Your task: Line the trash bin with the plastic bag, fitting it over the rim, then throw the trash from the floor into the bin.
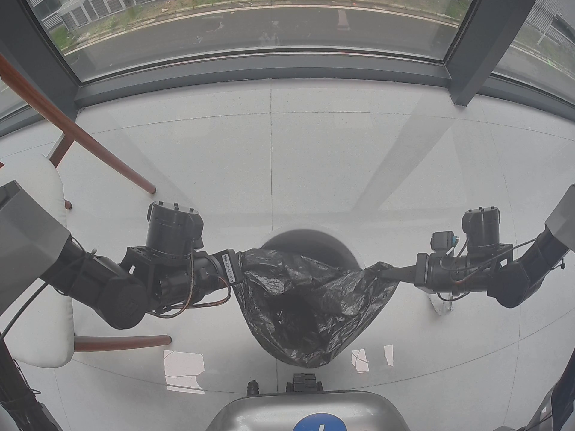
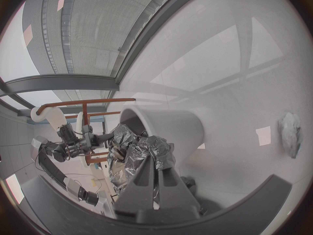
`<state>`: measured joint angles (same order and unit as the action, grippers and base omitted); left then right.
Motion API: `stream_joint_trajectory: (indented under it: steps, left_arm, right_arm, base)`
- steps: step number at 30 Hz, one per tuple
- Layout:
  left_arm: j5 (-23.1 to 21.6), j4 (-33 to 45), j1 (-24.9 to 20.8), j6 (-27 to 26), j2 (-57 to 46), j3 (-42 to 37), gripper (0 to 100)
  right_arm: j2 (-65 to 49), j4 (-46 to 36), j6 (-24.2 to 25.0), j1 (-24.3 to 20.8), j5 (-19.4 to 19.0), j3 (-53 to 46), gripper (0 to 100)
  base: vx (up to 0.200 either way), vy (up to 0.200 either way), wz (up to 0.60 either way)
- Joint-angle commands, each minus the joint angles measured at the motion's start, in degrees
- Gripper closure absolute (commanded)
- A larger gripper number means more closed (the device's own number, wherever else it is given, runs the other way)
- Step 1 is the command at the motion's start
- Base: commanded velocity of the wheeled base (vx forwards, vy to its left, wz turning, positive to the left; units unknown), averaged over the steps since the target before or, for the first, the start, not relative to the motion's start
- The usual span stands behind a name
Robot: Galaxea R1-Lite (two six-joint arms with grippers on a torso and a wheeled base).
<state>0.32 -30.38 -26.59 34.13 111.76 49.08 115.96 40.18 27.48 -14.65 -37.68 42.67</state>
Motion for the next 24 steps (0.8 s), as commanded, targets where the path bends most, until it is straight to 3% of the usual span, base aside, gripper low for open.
stream_joint_trajectory:
  steps: [1, 14, 24]
  left_arm:
    - [0.03, -0.12, 0.04, -0.03, -1.20, -1.53, 100]
    - [-3.04, -0.38, 0.57, 0.67, -6.21, 5.24, 100]
    - [-4.18, -2.40, 0.92, 0.14, -2.78, 8.93, 100]
  right_arm:
    - [-0.64, 0.34, -0.50, -1.34, -0.20, -1.71, 100]
    - [-5.57, -0.37, -0.06, 3.49, -0.29, 6.82, 100]
    - [-0.29, -0.37, 0.03, 3.67, -0.20, 13.50, 100]
  base:
    - [0.000, 0.000, 0.00]
    - [0.000, 0.000, 0.00]
    - [0.000, 0.000, 0.00]
